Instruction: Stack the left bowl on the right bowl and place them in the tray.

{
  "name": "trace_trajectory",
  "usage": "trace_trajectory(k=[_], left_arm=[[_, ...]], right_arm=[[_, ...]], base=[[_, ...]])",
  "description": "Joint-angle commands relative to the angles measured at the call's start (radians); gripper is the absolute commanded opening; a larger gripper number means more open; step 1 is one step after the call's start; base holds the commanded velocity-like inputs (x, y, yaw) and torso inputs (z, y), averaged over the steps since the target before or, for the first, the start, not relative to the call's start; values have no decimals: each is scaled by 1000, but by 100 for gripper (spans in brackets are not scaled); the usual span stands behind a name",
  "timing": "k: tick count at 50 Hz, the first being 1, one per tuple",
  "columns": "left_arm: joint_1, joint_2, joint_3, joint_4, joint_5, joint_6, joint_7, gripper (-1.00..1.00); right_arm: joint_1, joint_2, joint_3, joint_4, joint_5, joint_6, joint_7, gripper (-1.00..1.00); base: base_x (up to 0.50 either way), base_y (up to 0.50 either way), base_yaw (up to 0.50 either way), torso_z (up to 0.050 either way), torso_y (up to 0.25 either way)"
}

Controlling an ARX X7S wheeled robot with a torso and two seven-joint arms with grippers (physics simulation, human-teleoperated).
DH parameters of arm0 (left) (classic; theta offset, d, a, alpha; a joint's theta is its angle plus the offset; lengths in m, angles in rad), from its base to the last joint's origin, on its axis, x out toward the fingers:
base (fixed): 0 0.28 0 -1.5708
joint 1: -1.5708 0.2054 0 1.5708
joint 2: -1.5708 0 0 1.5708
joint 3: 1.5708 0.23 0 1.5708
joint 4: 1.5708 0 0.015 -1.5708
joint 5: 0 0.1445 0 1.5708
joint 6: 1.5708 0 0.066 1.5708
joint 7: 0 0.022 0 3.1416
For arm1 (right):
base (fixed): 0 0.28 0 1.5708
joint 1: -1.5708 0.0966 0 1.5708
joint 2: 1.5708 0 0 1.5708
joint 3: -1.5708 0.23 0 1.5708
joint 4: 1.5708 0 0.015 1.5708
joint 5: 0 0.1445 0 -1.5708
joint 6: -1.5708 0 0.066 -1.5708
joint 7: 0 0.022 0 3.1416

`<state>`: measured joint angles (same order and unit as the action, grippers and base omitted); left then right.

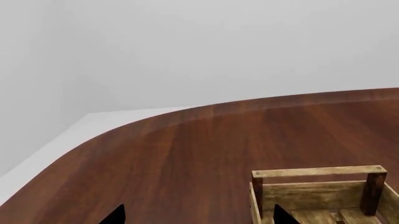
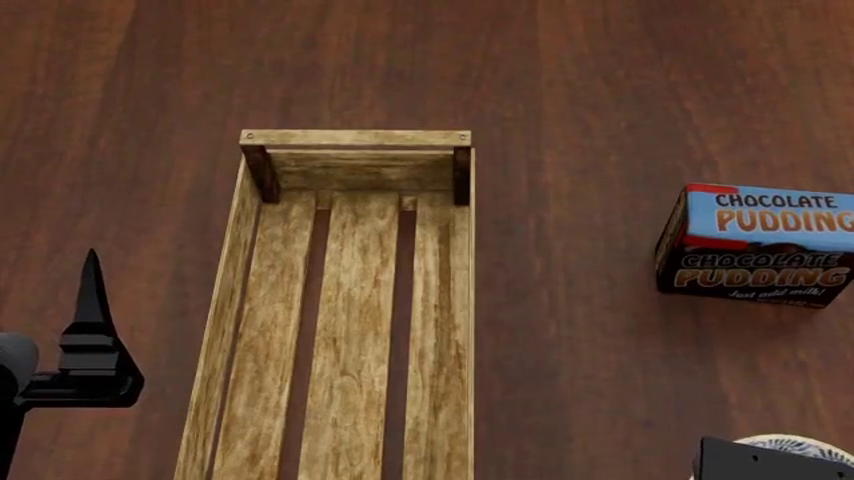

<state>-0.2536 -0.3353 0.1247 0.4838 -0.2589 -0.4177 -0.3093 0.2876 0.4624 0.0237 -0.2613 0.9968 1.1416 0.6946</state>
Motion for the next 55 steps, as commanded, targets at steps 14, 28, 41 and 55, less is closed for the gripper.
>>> trace_trajectory(k=[14,28,41,55], left_arm=[[1,-7,-1,7,-9,-3,-9,100],[1,-11,-3,13,-15,-4,-14,100],[-2,-14,-10,14,-25,-8,-20,100],[-3,-17,-13,10,-30,-4,-23,100]], right_arm=[[98,24,89,-288,286,181,267,-100],[202,51,125,-350,550,261,511,-100],[272,122,99,-371,750,237,693,-100],[390,213,-7,-342,905,189,836,-100]], base=[[0,0,1,0,0],[0,0,0,0,0],[0,0,0,0,0],[0,0,0,0,0]])
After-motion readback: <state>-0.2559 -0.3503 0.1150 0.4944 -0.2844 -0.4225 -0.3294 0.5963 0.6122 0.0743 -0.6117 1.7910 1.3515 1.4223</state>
